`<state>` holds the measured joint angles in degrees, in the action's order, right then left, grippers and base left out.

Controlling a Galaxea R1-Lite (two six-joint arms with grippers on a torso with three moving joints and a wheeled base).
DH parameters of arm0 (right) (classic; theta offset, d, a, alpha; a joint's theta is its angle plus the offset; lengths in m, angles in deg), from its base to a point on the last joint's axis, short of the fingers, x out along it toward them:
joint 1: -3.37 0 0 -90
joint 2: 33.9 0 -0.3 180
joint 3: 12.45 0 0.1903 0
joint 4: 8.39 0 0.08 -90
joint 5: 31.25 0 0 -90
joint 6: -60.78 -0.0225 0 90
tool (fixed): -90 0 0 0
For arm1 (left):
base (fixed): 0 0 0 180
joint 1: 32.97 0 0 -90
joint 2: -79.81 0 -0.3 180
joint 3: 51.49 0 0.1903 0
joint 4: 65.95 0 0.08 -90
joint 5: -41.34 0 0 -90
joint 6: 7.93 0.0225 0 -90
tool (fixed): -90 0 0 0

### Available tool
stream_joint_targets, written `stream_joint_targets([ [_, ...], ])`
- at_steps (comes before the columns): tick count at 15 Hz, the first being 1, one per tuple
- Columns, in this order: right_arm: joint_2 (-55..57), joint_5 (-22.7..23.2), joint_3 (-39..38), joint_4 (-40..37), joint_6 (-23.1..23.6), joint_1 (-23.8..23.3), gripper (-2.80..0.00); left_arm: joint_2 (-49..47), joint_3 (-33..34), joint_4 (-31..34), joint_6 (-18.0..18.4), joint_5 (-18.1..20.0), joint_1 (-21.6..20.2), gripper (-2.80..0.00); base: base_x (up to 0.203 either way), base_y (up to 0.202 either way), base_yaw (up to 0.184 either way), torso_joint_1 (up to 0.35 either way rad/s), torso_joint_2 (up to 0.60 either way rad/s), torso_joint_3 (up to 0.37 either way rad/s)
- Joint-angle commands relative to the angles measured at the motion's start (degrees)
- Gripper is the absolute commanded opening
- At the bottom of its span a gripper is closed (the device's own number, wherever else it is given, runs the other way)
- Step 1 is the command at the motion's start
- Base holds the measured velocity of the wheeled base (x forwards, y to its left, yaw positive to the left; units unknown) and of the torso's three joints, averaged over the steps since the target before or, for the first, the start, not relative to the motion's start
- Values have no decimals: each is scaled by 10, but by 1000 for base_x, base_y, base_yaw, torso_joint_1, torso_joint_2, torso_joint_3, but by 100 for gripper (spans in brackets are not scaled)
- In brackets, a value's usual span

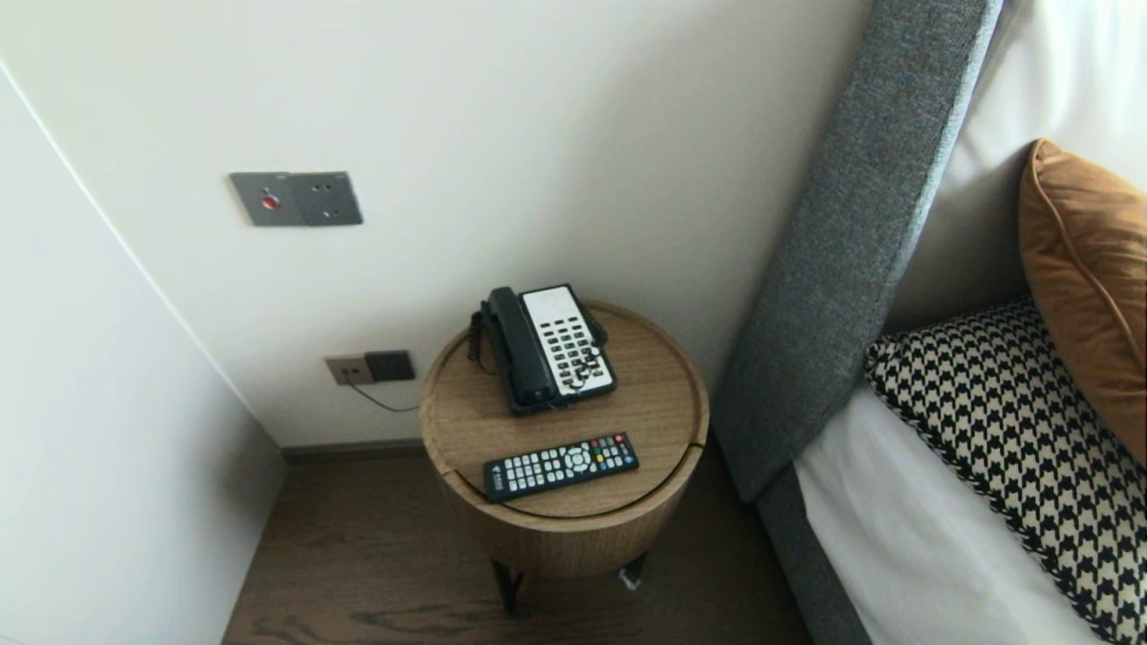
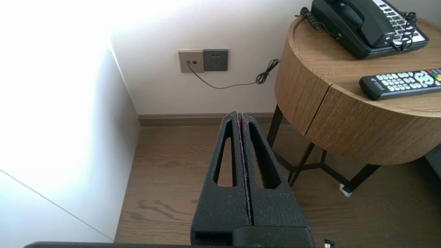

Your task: Open the nightstand drawer

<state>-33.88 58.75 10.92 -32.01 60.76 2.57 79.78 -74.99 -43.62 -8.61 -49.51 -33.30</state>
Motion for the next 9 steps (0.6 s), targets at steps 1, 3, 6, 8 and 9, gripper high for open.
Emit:
stream_joint_targets([
  [1, 0, 0, 0, 0, 0, 0, -280, 1, 0, 0, 0, 0, 0, -280, 0, 0, 0, 0, 0, 0],
  [3, 0, 1, 0, 0, 0, 0, -280, 1, 1, 0, -1, 0, 0, -280, 0, 0, 0, 0, 0, 0],
  [6, 0, 1, 0, 0, 0, 0, -280, 1, 0, 0, -1, 0, 0, -280, 0, 0, 0, 0, 0, 0],
  [8, 0, 1, 0, 0, 0, 0, -280, 1, 0, 0, -1, 0, 0, -280, 0, 0, 0, 0, 0, 0],
  [9, 0, 1, 0, 0, 0, 0, -280, 1, 0, 0, -1, 0, 0, -280, 0, 0, 0, 0, 0, 0],
])
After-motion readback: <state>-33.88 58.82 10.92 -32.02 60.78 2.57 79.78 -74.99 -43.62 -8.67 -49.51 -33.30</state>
